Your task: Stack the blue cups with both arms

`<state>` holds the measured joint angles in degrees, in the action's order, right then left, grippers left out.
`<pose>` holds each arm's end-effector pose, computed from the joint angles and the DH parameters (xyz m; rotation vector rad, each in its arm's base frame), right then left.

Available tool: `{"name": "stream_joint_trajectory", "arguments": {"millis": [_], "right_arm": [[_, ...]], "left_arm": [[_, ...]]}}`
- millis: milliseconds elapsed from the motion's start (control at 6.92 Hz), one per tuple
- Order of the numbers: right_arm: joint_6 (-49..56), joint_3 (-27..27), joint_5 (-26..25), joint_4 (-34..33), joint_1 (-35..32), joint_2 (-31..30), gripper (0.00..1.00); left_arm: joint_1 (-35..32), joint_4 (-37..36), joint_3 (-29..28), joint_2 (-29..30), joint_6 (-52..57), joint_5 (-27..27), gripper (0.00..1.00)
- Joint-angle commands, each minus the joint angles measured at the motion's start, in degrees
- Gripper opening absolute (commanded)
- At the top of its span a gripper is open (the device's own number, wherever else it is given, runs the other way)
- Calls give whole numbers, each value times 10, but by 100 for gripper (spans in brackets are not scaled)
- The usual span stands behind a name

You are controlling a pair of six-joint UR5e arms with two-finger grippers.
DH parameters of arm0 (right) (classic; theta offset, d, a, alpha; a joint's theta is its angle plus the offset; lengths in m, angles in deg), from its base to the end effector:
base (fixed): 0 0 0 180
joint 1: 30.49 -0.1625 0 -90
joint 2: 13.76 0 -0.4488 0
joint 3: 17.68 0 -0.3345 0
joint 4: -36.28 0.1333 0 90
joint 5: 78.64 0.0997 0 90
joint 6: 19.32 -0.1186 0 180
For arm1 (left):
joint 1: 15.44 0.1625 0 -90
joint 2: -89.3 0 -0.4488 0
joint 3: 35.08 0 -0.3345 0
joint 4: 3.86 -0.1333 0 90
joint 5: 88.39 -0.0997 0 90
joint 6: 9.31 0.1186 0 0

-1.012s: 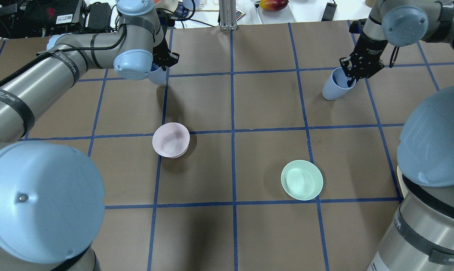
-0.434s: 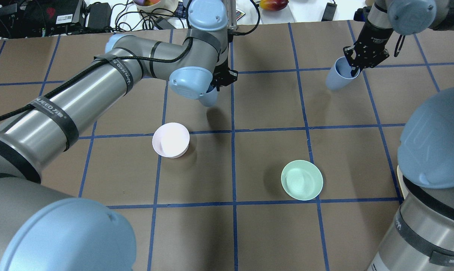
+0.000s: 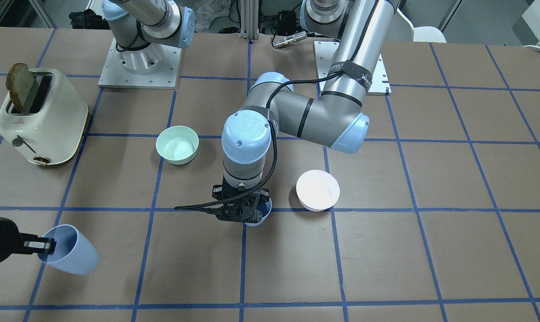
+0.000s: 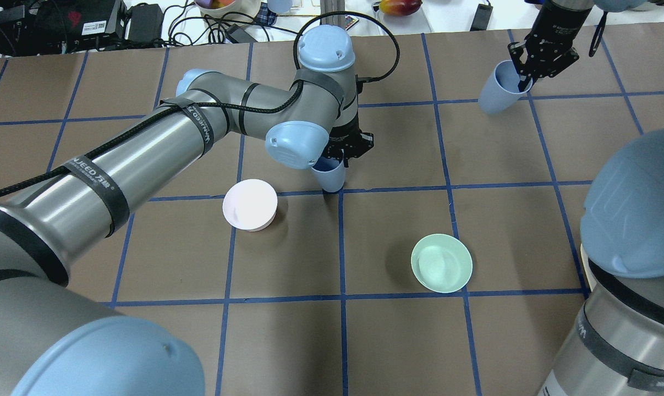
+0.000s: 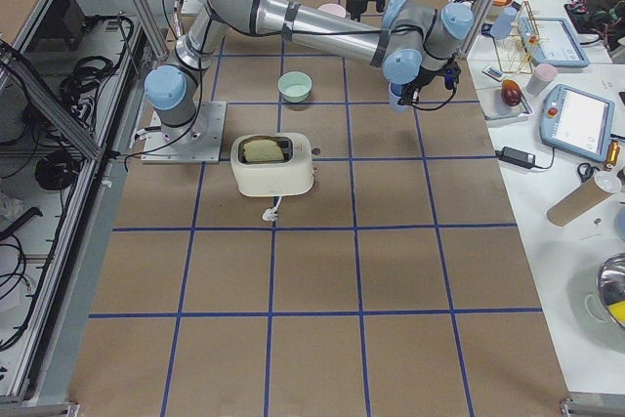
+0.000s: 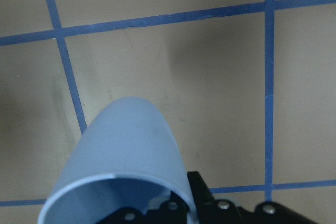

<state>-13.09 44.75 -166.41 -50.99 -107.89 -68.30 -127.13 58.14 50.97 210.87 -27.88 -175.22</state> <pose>-0.0111 -0.6819 0.3473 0.1756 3.0561 0.2709 -0.3635 -0.5354 0.2720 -0.0843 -3.0861 -0.0198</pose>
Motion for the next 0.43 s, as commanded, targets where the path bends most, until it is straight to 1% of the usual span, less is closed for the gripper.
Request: {"name": "stream_joint_trajectory", "arguments": {"millis": [0,145,289], "right_arm": [[-32,-10,3,16,-20,-10,0],[-33,-10,5,21,-34,-11,0],[-52,-9,7,28,-50,-21,0]], "left_arm": [[4,5,13,-9,-3,5,100],[23,15,4,-36,-3,23,100],[80,83,-15,-65,2,45,100]]}}
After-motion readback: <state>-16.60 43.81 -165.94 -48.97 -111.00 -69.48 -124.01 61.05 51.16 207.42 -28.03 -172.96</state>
